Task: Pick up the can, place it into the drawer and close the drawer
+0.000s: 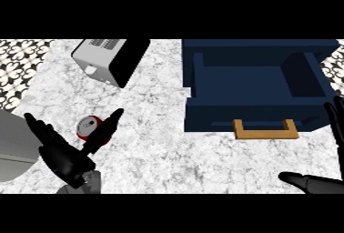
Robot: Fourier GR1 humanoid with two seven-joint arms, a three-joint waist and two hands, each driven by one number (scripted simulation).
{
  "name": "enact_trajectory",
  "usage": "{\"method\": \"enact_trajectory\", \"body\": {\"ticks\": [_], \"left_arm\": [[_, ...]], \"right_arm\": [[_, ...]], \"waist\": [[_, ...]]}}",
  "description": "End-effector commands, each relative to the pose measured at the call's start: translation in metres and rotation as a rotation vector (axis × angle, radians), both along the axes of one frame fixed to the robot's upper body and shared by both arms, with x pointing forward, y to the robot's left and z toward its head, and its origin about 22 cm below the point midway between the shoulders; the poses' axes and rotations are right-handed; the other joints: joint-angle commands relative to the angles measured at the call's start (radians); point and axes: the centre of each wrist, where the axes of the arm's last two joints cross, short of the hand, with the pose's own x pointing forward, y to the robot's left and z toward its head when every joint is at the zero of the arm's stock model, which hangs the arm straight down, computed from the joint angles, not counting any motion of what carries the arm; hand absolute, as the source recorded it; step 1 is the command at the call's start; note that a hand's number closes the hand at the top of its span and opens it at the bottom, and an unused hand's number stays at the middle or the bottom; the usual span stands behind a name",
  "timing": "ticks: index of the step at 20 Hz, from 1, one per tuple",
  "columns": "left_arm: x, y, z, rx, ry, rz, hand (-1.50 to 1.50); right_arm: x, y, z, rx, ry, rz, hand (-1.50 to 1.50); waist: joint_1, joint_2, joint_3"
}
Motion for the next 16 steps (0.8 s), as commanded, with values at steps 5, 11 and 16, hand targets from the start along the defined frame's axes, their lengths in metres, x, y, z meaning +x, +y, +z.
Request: {"method": "enact_trajectory", "body": {"ticks": [5, 11, 16], "left_arm": [[0.016, 0.001, -0.048, -0.047, 0.039, 0.101, -1.50], [0.015, -0.008, -0.060, -0.068, 0.044, 0.128, -1.50], [0.007, -0.006, -0.077, -0.063, 0.080, 0.162, -1.50]], "right_arm": [[-0.003, -0.003, -0.006, 0.005, -0.012, -0.003, -1.50], [-0.024, -0.013, 0.020, 0.010, -0.019, -0.031, -1.50], [-0.032, -0.005, 0.000, 0.013, -0.012, -0.017, -1.50]], "waist": [[-0.002, 0.002, -0.001], [-0.003, 0.000, -0.001], [-0.006, 0.001, -0.003]]}}
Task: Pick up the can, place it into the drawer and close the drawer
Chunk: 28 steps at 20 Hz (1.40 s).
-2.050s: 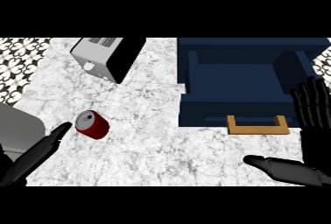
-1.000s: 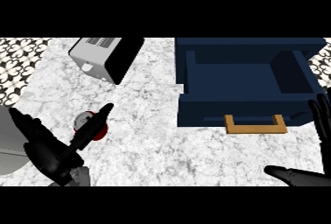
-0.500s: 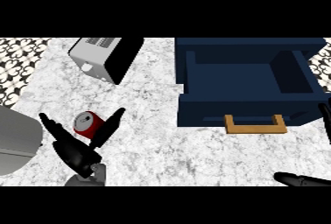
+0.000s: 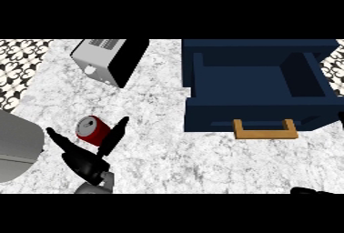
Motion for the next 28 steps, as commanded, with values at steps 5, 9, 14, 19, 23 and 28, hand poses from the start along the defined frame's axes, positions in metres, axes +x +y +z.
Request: {"method": "enact_trajectory", "body": {"ticks": [5, 9, 14, 19, 23, 28], "left_arm": [[-0.001, 0.003, -0.013, -0.044, 0.025, 0.070, -1.50], [0.009, 0.008, -0.011, -0.045, 0.012, 0.081, -1.50], [-0.006, 0.011, -0.022, -0.059, 0.044, 0.097, -1.50], [0.000, 0.045, -0.020, -0.082, 0.005, 0.092, -1.50], [-0.011, 0.054, -0.036, -0.078, 0.008, 0.058, -1.50], [0.007, 0.071, -0.060, -0.066, -0.025, 0.023, -1.50]], "right_arm": [[-0.004, -0.005, -0.001, 0.010, 0.004, 0.003, -1.50], [-0.010, -0.011, -0.001, -0.014, -0.012, -0.007, -1.50], [-0.010, -0.020, 0.011, -0.022, -0.009, -0.024, -1.50], [-0.010, -0.020, 0.013, -0.028, 0.002, -0.001, -1.50], [-0.007, -0.022, 0.016, -0.026, -0.004, -0.004, -1.50], [-0.002, -0.009, 0.022, -0.040, -0.005, -0.006, -1.50]], "waist": [[-0.002, 0.001, -0.002], [-0.004, 0.001, -0.002], [0.000, 0.000, -0.004], [0.004, 0.000, -0.003], [0.004, 0.000, -0.003], [0.000, 0.003, -0.002]]}}
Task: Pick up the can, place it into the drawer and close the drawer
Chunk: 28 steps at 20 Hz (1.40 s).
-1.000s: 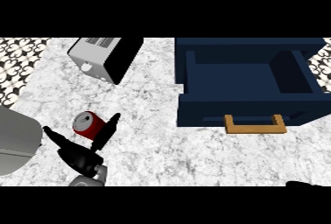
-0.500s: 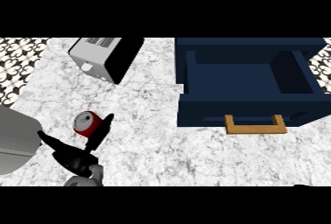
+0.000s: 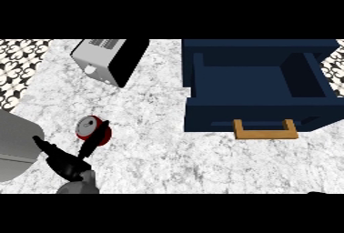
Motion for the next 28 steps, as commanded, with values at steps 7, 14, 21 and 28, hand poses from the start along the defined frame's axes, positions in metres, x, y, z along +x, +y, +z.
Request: {"method": "enact_trajectory", "body": {"ticks": [7, 14, 21, 28], "left_arm": [[0.025, 0.015, -0.052, -0.040, -0.109, -0.126, -1.50], [0.051, 0.011, -0.057, -0.050, -0.202, -0.215, 1.50], [0.068, 0.030, -0.043, 0.001, -0.260, -0.247, 1.50], [0.087, -0.020, -0.036, -0.084, -0.244, -1.044, 1.50]], "right_arm": [[0.001, -0.003, 0.010, -0.011, -0.014, -0.013, -1.50], [0.009, 0.000, 0.003, -0.004, -0.030, -0.017, -1.50], [0.005, 0.011, 0.004, -0.015, -0.014, -0.033, -1.50], [0.007, 0.008, 0.008, -0.022, -0.028, 0.016, -1.50]], "waist": [[-0.009, 0.002, 0.003], [-0.005, 0.001, 0.004], [0.000, -0.001, 0.005], [-0.046, 0.006, 0.004]]}}
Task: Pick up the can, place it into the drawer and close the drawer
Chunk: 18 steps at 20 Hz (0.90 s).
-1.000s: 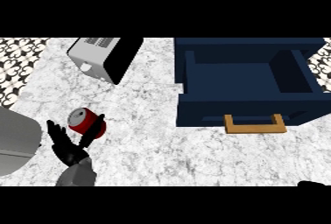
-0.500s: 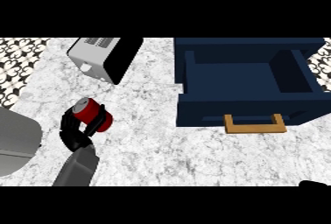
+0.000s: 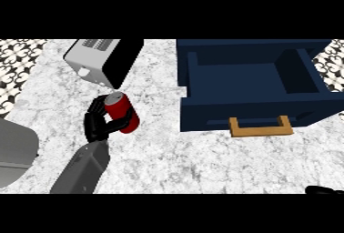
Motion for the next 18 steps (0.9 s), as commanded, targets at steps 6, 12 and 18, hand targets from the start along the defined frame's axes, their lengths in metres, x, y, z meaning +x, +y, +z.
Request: {"method": "enact_trajectory", "body": {"ticks": [6, 12, 18], "left_arm": [[0.036, -0.024, 0.044, 0.033, -0.028, -0.470, 1.50], [0.058, -0.072, 0.097, 0.093, -0.087, -0.526, 1.50], [0.072, -0.101, 0.172, 0.078, -0.087, -0.595, 1.50]], "right_arm": [[0.001, -0.010, -0.004, -0.010, -0.010, -0.060, -1.50], [-0.003, -0.018, 0.008, -0.021, -0.012, -0.061, -1.50], [0.001, -0.007, 0.011, -0.032, -0.009, -0.059, -1.50]], "waist": [[0.036, -0.008, 0.002], [0.038, -0.010, 0.002], [0.040, -0.009, 0.002]]}}
